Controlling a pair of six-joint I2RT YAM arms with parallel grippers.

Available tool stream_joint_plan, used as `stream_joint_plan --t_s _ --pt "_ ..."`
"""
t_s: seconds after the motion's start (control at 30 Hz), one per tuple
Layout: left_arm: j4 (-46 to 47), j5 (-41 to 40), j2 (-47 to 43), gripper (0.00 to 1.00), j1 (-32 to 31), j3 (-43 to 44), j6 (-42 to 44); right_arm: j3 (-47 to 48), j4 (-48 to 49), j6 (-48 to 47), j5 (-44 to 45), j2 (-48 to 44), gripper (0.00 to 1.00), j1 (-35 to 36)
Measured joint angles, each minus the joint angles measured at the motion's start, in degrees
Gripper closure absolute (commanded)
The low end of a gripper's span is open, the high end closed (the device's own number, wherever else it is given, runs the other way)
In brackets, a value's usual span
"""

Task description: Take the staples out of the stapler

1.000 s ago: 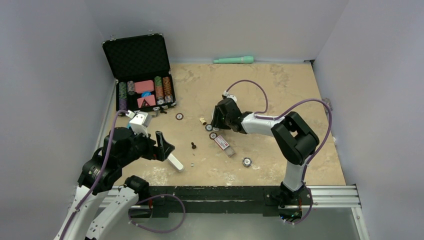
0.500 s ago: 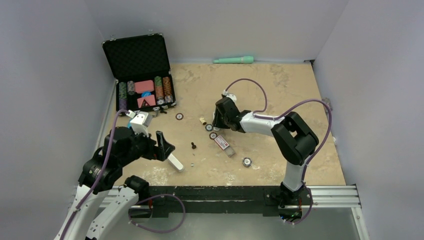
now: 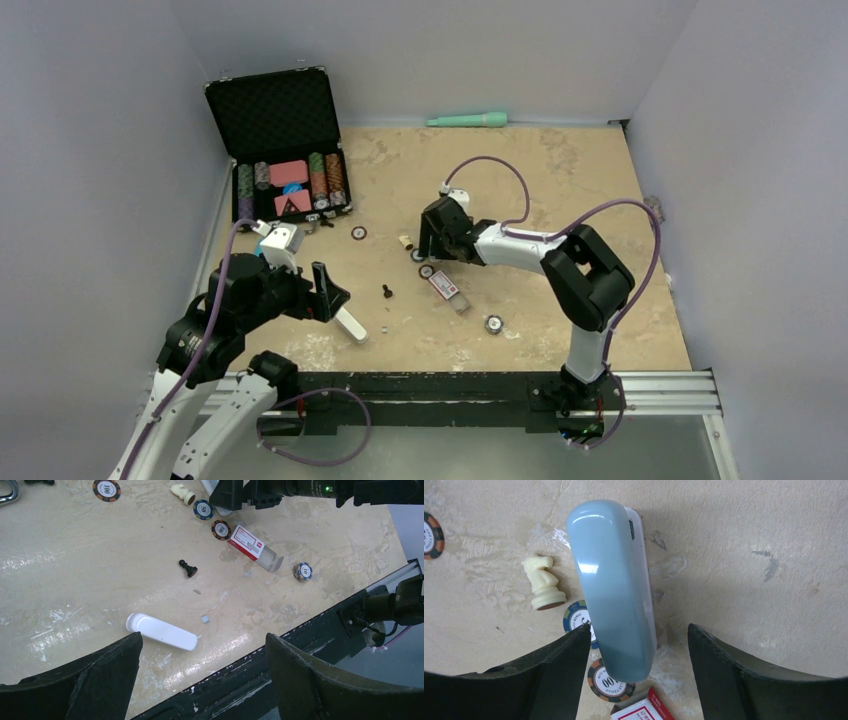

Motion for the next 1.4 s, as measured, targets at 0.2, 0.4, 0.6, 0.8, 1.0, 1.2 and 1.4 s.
stream_joint_plan --t_s 0.2,0.4,0.6,0.8,1.0,1.2,1.4 --pt "0.0 0.07 0.0 0.04 0.0 0.0 0.02 1.36 -4.63 -0.33 1.75 -2.05 0.21 2.21" --pt "0.0 0.04 0.07 0.04 0.0 0.0 0.0 1.84 -5.42 -2.38 1.84 -11.02 0.23 6.6" --pt "-0.02 -0.09 0.09 0.04 0.0 0.0 0.0 1.07 -0.57 -6.03 -2.78 -18.01 0.23 12.59" --pt "-0.02 -0.5 -0.13 0.01 0.0 0.0 0.0 -2.93 2.91 -8.52 -7.13 -19.06 0.23 17.53" --pt "-0.04 -0.96 -0.15 0.0 0.0 0.0 0.0 -3.48 4.31 -10.49 -8.09 -16.15 0.17 22.77" --pt "-0.04 -1.29 -0.52 0.0 0.0 0.0 0.0 -0.09 4.24 -11.74 -7.93 -8.15 0.17 27.47" --pt "-0.04 -1.66 -0.63 0.0 0.0 0.0 0.0 4.13 3.89 -12.41 -7.5 -2.62 0.19 30.42"
